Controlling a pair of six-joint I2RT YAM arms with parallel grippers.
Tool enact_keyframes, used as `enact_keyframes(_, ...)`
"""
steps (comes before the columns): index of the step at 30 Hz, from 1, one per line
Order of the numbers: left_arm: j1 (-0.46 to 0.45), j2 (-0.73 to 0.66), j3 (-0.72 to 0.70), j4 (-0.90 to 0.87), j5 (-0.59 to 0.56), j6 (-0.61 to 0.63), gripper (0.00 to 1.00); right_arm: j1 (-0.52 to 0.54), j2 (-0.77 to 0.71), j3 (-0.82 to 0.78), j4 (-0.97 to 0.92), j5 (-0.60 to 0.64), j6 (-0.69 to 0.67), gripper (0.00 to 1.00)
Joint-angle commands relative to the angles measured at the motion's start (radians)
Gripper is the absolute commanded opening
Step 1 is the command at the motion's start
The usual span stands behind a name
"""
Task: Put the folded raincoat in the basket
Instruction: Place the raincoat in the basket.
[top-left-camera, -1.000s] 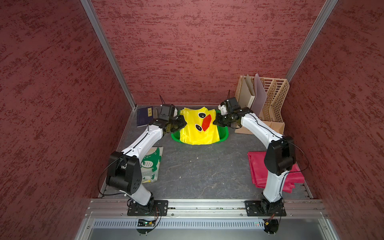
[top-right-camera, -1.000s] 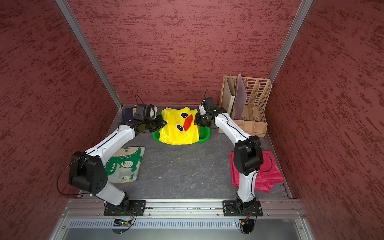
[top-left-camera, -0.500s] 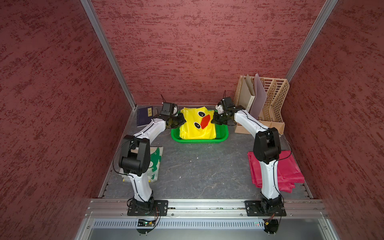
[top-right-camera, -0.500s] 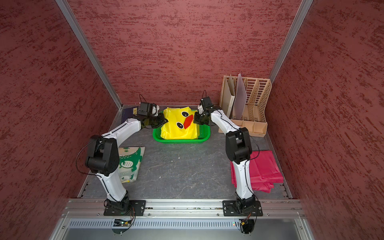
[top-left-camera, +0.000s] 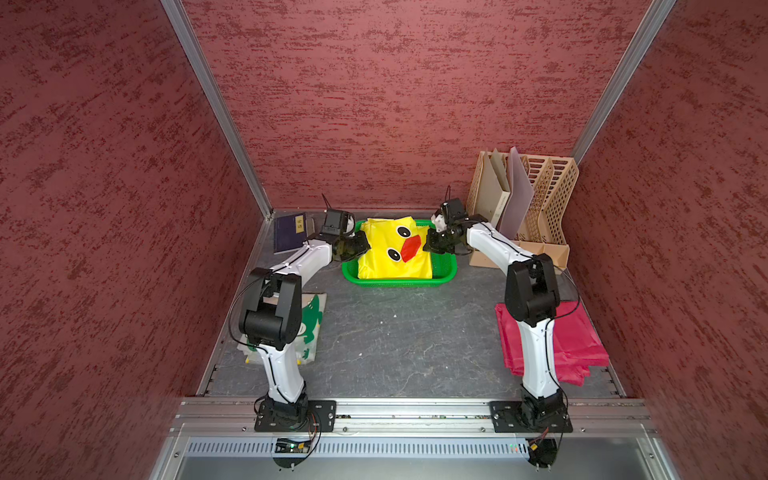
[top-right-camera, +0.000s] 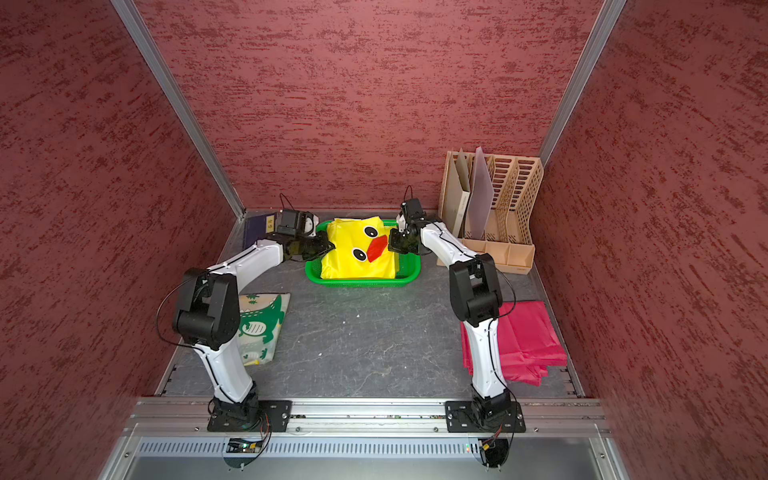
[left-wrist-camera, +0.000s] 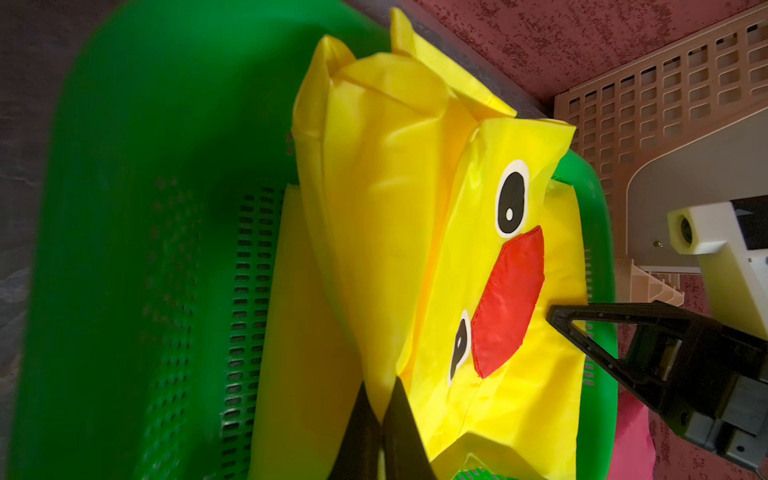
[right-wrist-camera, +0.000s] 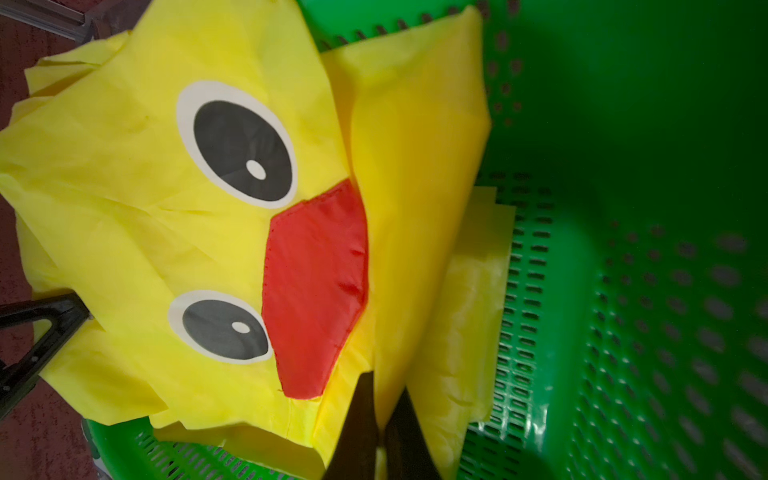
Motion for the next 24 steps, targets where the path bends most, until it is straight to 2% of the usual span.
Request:
enact_keyframes(1, -0.013, -0.07, -0.033, 0.03, -0.019, 0.025, 0.0, -0.005, -0.07, -0.025, 0.014, 0.015, -0.009, 0.0)
enact_keyframes(10, -0.034, -0.11, -0.022, 0.002, -0.023, 0.041, 0.0, -0.005, -0.148, -0.088, 0.007, 0.022, -0.02, 0.0)
enact_keyframes(22, -0.04, -0.063, -0.087, 0.022, -0.064, 0.03, 0.0, -0.005, -0.121, -0.149, 0.05, 0.011, -0.026, 0.0)
enact_keyframes(24, -0.04, -0.059, -0.093, 0.012, -0.091, 0.028, 0.04, -0.005, -0.114, -0.161, 0.065, 0.009, -0.033, 0.0)
